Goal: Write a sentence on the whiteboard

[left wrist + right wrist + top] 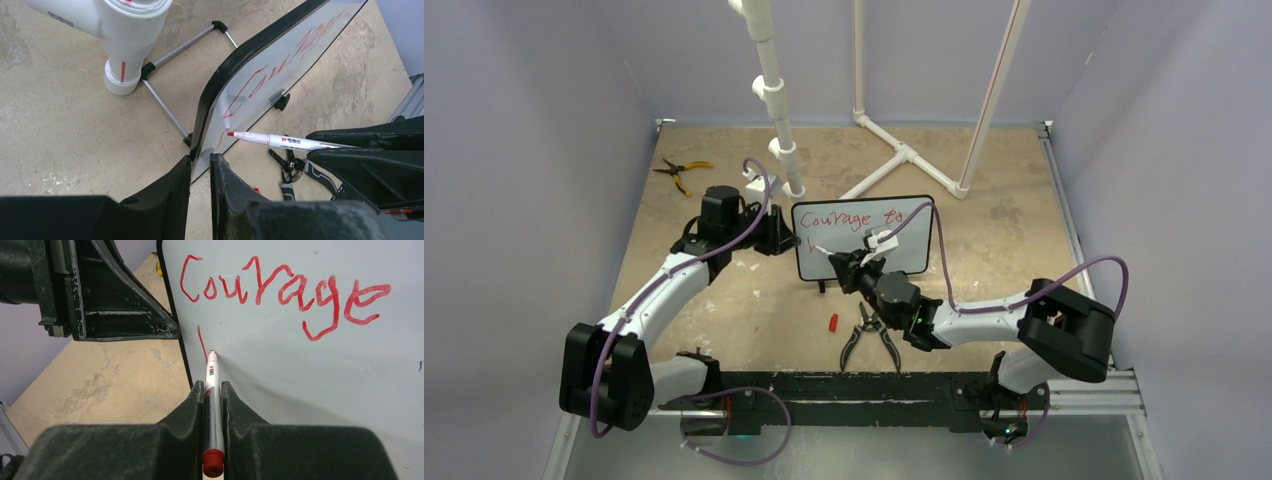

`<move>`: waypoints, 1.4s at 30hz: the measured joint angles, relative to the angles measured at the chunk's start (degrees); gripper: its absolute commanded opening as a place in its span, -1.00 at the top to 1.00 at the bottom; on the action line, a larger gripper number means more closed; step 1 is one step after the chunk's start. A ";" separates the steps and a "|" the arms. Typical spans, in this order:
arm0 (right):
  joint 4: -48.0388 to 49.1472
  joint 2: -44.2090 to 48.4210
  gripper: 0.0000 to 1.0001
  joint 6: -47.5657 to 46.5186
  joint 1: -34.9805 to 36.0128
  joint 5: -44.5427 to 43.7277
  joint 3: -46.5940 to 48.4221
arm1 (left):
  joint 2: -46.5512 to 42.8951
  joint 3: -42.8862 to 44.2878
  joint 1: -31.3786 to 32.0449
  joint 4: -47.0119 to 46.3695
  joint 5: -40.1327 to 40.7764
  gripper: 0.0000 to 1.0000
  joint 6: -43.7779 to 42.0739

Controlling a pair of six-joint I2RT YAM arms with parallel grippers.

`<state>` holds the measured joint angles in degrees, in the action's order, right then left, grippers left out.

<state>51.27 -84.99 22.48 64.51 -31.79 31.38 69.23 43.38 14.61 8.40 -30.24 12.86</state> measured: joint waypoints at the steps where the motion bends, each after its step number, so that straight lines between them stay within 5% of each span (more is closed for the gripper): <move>1: -0.20 0.33 1.00 0.02 0.00 -0.26 -0.02 | 0.00 0.00 0.00 0.00 -0.02 0.61 0.00; 42: 0.92 -0.31 1.00 -0.28 0.31 1.38 0.09 | 0.00 0.00 0.00 0.00 0.00 0.61 0.00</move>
<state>52.18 -85.30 22.20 64.82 -30.41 31.46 69.23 43.38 14.61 8.40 -30.24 12.86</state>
